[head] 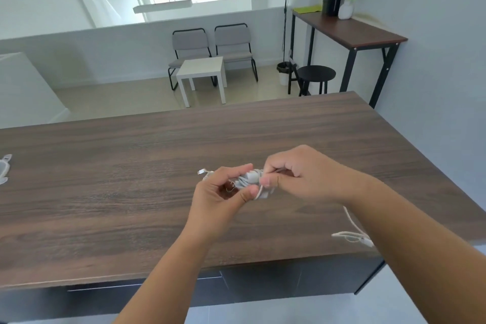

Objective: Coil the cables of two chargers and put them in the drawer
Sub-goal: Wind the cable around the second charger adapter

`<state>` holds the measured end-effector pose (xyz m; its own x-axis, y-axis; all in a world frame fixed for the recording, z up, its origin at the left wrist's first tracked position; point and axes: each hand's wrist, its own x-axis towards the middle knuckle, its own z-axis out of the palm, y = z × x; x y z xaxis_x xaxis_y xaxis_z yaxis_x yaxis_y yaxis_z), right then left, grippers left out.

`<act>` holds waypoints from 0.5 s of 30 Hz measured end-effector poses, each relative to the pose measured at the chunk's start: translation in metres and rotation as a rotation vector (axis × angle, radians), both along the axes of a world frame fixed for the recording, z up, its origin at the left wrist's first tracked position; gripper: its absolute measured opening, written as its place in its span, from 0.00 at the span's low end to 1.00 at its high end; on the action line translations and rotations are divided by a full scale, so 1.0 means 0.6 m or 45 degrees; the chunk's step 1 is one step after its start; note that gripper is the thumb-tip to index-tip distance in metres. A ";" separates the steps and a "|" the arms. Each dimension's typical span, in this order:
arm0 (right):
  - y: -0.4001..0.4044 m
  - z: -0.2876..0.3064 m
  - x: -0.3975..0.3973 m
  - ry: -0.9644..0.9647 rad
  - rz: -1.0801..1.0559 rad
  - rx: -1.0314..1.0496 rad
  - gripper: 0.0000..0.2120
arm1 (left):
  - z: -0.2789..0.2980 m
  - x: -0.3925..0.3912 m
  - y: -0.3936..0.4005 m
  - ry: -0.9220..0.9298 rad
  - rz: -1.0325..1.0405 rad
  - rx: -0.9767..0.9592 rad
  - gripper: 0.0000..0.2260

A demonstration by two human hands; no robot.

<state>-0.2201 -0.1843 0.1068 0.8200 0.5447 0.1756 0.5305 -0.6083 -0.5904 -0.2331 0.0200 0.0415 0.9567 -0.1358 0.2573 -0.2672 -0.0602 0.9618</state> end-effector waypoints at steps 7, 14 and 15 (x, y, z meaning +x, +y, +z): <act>-0.012 -0.031 0.019 0.377 0.039 0.592 0.12 | 0.019 -0.020 -0.005 0.085 -0.352 -0.173 0.16; 0.028 -0.141 -0.002 0.564 -0.141 0.848 0.13 | 0.021 -0.020 -0.014 0.359 -0.249 -0.723 0.18; 0.031 -0.144 -0.015 0.408 -0.170 0.717 0.13 | 0.019 -0.018 -0.014 0.374 -0.180 -0.713 0.14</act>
<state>-0.2292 -0.1659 0.0201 0.9332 0.3310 0.1399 0.2169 -0.2084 -0.9537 -0.2438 0.0115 0.0531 0.9808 -0.1867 0.0562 0.0431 0.4884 0.8716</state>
